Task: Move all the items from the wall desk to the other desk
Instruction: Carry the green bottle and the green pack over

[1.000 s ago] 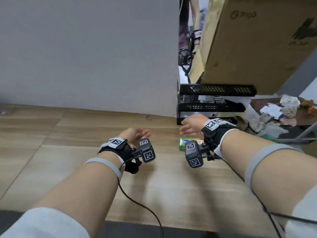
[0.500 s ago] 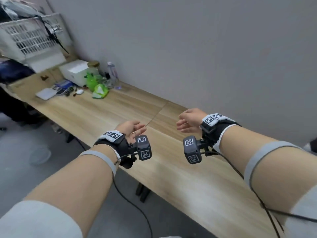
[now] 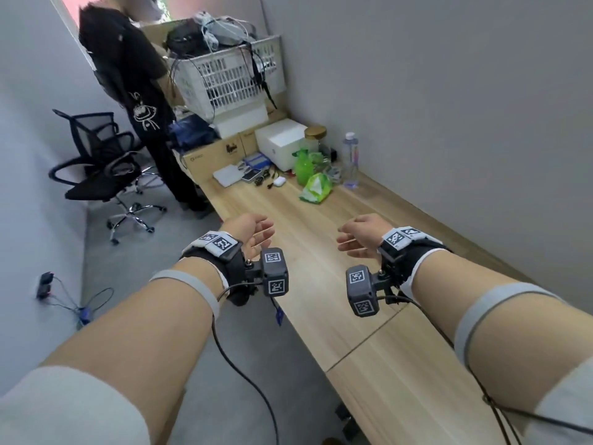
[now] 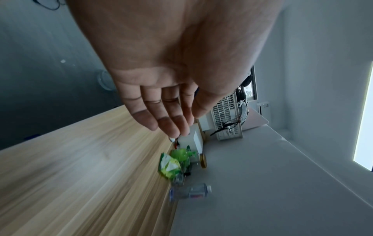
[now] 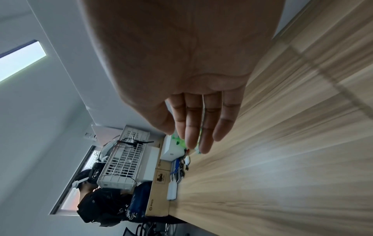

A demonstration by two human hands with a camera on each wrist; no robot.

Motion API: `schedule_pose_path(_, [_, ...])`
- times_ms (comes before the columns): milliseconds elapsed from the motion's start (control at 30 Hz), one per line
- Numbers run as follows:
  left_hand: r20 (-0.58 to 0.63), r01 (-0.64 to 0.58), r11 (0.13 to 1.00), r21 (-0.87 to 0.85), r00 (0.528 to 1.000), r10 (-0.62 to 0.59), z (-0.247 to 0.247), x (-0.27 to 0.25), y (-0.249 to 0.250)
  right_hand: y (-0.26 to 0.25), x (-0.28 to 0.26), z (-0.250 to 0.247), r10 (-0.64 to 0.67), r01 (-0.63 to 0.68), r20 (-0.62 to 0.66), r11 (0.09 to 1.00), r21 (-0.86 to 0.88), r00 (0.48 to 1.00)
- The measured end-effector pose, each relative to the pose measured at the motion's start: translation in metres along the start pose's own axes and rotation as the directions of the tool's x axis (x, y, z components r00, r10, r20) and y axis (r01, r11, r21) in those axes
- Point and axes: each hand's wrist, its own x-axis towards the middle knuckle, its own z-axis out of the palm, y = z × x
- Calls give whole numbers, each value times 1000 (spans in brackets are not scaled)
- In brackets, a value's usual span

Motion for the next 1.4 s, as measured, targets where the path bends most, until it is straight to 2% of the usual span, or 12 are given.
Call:
schedule_pose_path(167, [-75, -51, 999, -17, 996, 50, -24, 58, 47, -42, 80, 39, 4, -4, 28, 1000, 0, 1000])
schedule_pose_path(300, [-77, -37, 999, -3, 996, 37, -39, 109, 68, -56, 126, 66, 34, -34, 39, 999, -7, 999])
schedule_pose_path(433, [-22, 36, 999, 3, 999, -36, -46, 175, 82, -58, 176, 85, 70, -70, 9, 997, -26, 997])
schedule_pose_path(567, [60, 95, 994, 45, 993, -98, -54, 251, 102, -70, 234, 104, 127, -129, -78, 991, -25, 989])
schedule_pose_path(700, [137, 118, 989, 93, 982, -130, -74, 331, 133, -90, 294, 137, 181, -186, -164, 982, -15, 970])
schedule_pose_path(867, [159, 129, 980, 151, 975, -153, -113, 425, 178, -121, 359, 188, 233, -235, -218, 972, 15, 948])
schedule_pose_path(1067, [240, 111, 963, 247, 956, -172, -107, 507, 207, -138, 410, 218, 251, -257, -254, 966, 8, 934])
schedule_pose_path(1233, [317, 90, 942, 324, 928, -197, -77, 553, 209, -122, 448, 205, 261, -318, -419, 946, -69, 869])
schedule_pose_path(1333, [374, 40, 929, 369, 908, -187, -49, 579, 207, -106, 471, 187, 252, -432, -553, 874, -223, 794])
schedule_pose_path(1400, [413, 4, 917, 398, 892, -183, -25, 594, 204, -98, 485, 176, 256, -492, -604, 830, -263, 755])
